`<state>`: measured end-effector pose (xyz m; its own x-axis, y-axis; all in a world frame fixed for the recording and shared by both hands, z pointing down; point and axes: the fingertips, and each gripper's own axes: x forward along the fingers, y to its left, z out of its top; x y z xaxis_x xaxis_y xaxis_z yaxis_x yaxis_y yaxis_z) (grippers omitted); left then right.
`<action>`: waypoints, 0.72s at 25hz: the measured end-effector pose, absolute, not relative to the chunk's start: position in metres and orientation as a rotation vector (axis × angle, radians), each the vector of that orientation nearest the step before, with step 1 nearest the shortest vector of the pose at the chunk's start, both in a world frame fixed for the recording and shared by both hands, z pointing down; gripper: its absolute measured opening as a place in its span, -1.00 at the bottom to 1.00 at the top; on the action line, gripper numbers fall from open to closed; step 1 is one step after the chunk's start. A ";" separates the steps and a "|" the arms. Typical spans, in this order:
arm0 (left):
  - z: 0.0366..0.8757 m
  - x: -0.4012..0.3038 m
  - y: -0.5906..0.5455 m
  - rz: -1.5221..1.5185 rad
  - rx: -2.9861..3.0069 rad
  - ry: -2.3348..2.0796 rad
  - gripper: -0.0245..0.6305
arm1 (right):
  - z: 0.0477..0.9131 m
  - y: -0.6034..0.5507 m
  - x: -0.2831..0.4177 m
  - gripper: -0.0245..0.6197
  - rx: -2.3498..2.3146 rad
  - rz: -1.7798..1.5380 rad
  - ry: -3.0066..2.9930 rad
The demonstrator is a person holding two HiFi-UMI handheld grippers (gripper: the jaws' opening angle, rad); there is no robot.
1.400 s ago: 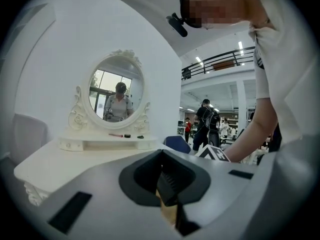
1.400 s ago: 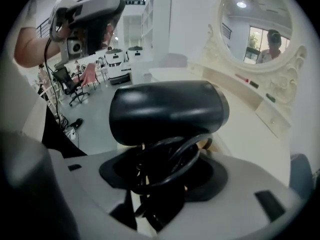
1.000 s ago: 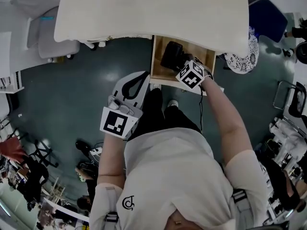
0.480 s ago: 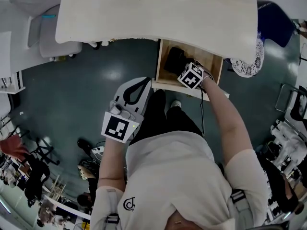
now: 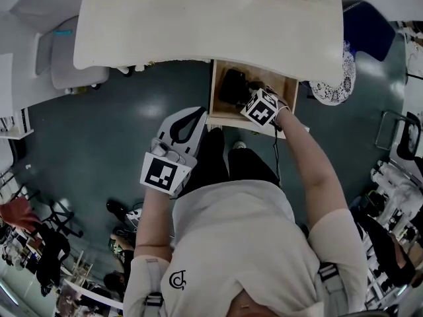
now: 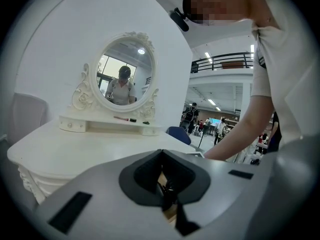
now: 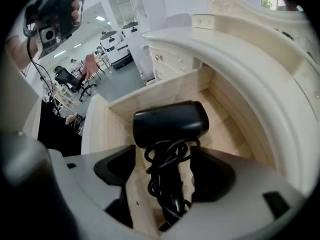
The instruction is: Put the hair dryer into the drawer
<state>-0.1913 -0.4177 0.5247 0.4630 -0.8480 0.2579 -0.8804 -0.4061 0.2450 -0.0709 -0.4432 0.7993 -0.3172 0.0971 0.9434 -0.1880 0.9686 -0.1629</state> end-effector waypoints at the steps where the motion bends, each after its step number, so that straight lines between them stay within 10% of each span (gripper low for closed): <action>1: 0.524 -0.191 -0.418 0.139 2.381 -1.458 -0.88 | 0.793 -0.444 -0.072 0.14 0.071 0.276 -1.883; 11: 0.476 -0.158 -0.425 0.171 2.466 -1.539 -0.88 | 0.672 -0.472 -0.068 -0.84 0.425 0.308 -2.223; 18: 0.460 -0.152 -0.420 0.223 2.441 -1.618 -0.88 | 0.549 -0.473 -0.061 -0.90 0.520 0.231 -2.540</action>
<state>-0.1516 -0.4200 0.4597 0.3880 -0.8907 0.2369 -0.9215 -0.3787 0.0857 -0.0612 -0.4727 0.5493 -0.7841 -0.3170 0.5335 -0.4081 0.9110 -0.0586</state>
